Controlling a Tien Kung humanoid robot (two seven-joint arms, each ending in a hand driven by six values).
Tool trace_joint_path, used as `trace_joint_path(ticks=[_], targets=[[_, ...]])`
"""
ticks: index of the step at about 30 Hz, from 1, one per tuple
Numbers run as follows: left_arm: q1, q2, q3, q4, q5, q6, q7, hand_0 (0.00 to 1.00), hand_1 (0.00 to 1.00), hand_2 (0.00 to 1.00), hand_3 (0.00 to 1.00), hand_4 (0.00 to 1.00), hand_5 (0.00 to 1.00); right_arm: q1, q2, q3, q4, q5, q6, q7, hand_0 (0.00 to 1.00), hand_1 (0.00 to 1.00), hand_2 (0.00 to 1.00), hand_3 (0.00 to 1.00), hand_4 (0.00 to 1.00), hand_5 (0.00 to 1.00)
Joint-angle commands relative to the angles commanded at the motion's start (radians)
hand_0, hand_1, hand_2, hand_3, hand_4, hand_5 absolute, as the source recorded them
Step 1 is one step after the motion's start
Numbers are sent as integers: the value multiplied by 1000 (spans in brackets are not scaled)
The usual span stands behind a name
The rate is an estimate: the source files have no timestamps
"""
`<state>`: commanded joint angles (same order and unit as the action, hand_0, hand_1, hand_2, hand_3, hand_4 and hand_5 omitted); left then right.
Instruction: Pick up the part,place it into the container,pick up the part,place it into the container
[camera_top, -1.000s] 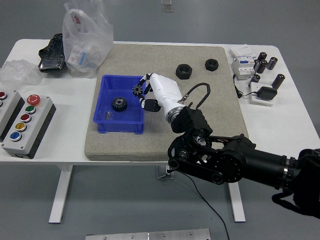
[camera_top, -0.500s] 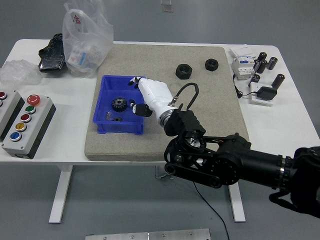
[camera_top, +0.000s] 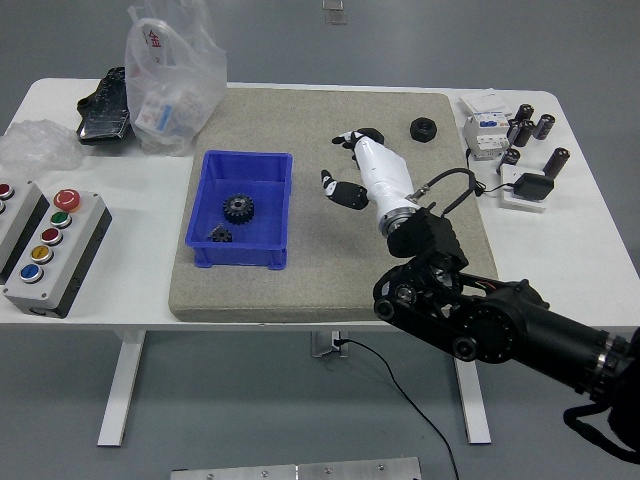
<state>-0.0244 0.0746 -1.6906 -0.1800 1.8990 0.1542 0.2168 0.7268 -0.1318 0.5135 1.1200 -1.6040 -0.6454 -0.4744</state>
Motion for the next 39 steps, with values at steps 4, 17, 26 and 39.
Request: trace_joint_path(ticks=[4,17,26,39], targets=[[3,-4,-2,0,-3,1,-3,691,588,554,614,551,120,-83,-36,120,10,117,0,130,647,712,744,737,670,254],[14,-11,24,0,-37,4,-29,691,587,554,614,554,118,-410,-144,516,143,626,137,640,786,731,737,704,698,374],[15,-4,60,0,-82,3,-59,691,586,553,615,559,120,-616,-167,684,206,940,287,911,788,728,726,693,752,503],[19,8,142,0,-158,-1,-91,691,588,554,617,573,117,-720,-157,754,227,977,253,922,769,718,714,686,732,480]])
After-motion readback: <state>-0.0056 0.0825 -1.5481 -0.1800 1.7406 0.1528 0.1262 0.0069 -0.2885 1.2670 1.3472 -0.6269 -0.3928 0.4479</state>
